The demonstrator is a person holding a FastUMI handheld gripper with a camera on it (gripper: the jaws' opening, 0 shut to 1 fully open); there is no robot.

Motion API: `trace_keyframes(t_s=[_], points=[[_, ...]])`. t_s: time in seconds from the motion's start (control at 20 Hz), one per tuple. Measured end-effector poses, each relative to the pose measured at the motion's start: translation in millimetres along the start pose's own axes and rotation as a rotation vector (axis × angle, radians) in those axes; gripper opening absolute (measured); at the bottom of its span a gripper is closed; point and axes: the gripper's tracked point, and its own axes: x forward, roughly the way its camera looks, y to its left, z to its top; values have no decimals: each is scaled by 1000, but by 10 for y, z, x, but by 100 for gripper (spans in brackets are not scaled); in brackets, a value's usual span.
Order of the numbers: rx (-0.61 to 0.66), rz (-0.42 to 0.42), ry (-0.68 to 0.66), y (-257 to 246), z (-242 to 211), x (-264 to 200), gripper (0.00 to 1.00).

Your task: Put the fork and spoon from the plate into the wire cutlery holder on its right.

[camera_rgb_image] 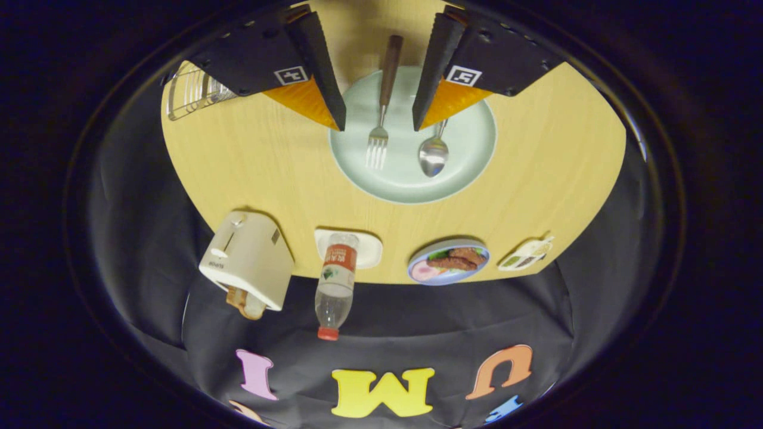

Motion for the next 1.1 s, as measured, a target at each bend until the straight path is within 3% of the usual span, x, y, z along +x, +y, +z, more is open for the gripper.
trace_keyframes(t_s=[0.45,0.5,0.6,0.7,0.75,1.1], points=[[34,4,148,30,-336,242,28],[31,13,152,51,-327,252,28],[14,6,173,23,-391,336,12],[14,35,187,45,-337,209,12],[16,49,192,29,-335,166,5],[-27,102,144,-166,-153,-207,5]])
